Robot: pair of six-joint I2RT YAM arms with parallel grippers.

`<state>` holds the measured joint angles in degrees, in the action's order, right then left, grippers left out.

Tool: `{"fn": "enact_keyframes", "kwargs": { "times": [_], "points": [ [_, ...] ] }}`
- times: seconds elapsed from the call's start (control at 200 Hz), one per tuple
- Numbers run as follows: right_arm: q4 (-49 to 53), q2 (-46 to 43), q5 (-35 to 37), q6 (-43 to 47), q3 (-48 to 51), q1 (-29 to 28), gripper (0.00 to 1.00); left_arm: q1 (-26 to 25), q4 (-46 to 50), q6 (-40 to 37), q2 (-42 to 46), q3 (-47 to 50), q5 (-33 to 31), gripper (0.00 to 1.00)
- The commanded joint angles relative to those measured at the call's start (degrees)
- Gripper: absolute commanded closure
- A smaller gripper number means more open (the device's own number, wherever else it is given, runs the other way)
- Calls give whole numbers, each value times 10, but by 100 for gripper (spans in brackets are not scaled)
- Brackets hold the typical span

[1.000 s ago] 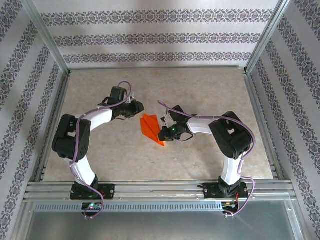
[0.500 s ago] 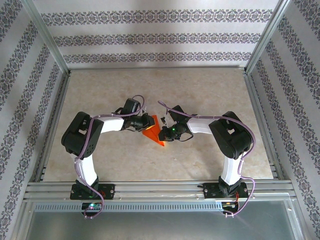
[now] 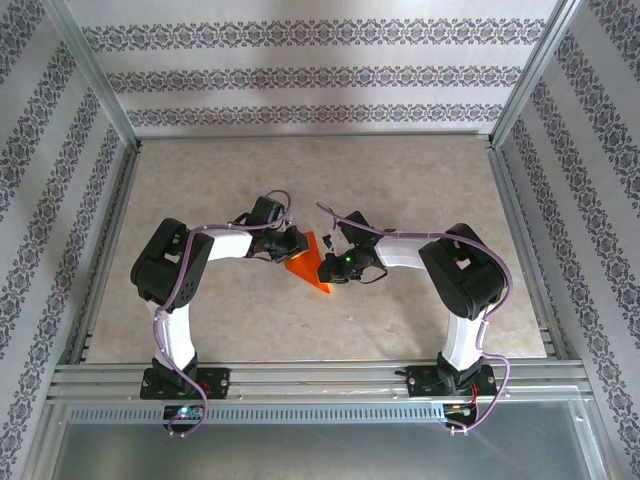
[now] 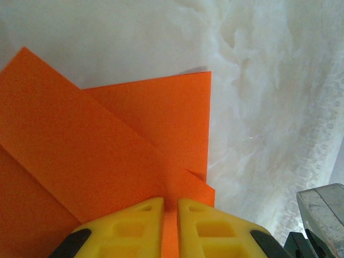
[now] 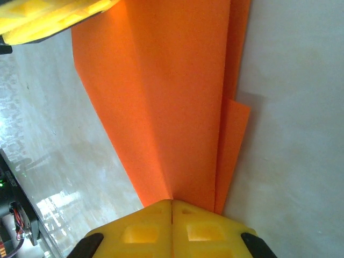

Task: Fold a paper plane with a square sheet of paper (pick it up from the middle)
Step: Fourth fold the wing at the center of the table.

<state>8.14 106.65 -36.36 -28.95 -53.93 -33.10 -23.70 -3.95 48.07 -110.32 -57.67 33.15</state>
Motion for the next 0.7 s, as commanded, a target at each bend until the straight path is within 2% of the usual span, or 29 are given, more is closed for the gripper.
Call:
{"fn": "enact_keyframes", "kwargs": {
  "times": [0.0, 0.2, 0.465, 0.695],
  "points": [
    [56, 0, 17, -8, 16, 7, 92, -6, 38, -7, -18, -11, -20, 85],
    [34, -24, 2, -23, -21, 7, 92, -6, 64, -13, -22, -17, -33, 86],
    [27, 27, 15, -32, -74, -2, 92, -6, 91, -17, -31, -21, -43, 87],
    [42, 51, 33, -35, -83, -8, 92, -6, 122, -13, -35, -29, -58, 88]
  ]
}}
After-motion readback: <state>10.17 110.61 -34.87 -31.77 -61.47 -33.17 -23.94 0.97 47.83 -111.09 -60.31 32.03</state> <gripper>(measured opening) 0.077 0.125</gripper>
